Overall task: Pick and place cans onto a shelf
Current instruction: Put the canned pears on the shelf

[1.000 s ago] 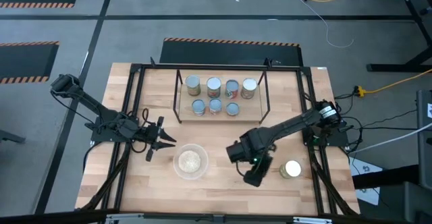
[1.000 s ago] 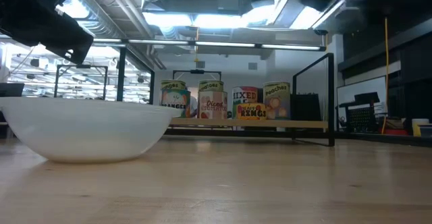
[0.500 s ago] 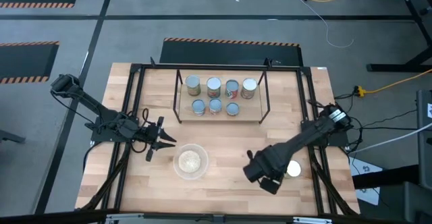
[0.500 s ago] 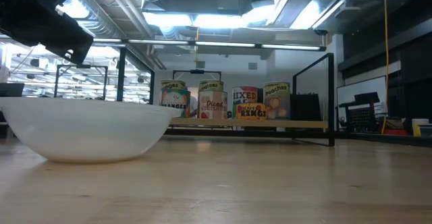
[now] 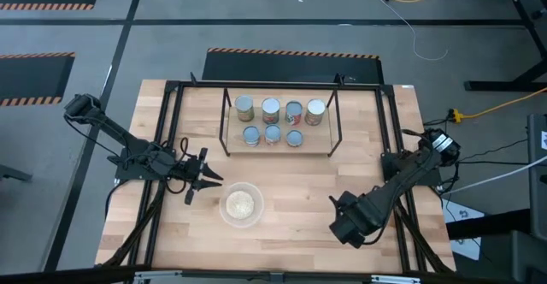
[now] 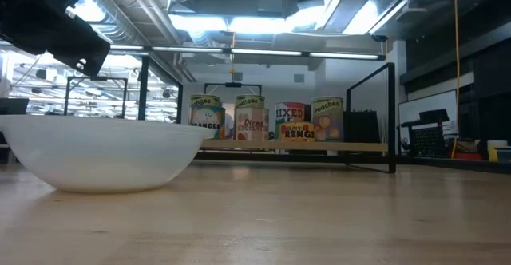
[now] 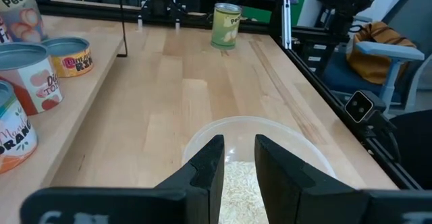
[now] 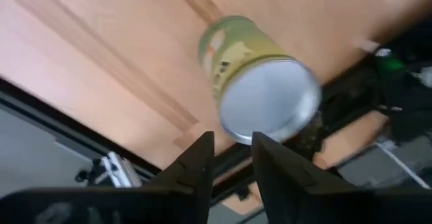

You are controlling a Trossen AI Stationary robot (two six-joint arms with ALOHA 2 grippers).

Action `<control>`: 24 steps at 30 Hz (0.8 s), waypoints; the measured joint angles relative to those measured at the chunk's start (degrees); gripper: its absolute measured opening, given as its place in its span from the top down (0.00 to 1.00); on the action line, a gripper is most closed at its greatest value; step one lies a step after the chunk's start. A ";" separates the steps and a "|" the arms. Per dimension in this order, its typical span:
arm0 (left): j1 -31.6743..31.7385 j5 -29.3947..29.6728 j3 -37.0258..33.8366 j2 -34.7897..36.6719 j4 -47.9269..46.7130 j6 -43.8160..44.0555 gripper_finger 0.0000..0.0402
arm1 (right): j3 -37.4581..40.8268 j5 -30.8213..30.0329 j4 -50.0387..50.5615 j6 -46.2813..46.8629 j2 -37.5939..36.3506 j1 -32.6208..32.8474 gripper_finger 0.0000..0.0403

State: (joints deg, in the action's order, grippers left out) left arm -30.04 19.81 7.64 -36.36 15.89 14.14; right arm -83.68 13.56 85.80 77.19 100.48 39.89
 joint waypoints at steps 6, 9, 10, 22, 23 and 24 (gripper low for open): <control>0.00 0.02 0.00 0.00 -0.01 0.34 0.81 | 2.49 -1.10 -4.41 0.35 -0.98 0.11 0.75; 0.00 0.01 0.00 0.00 -0.01 0.34 0.81 | 3.82 -1.87 -4.49 0.38 -0.98 0.15 0.75; 0.01 0.02 0.00 0.00 -0.01 0.34 0.81 | 4.44 -1.93 -4.63 0.38 -0.98 0.14 0.75; 0.02 0.02 0.00 0.00 -0.01 0.36 0.81 | 7.02 -1.49 -7.36 0.34 -0.98 0.14 0.75; 0.02 0.02 0.00 0.00 -0.01 0.34 0.81 | 7.02 -1.50 -7.38 0.32 -0.98 0.14 0.75; 0.02 0.02 0.00 0.00 -0.01 0.34 0.81 | 7.02 -1.51 -7.42 0.32 -0.98 0.14 0.75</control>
State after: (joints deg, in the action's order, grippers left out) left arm -30.02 19.84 7.64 -36.36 15.88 14.48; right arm -76.66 12.05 78.38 77.52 99.50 40.03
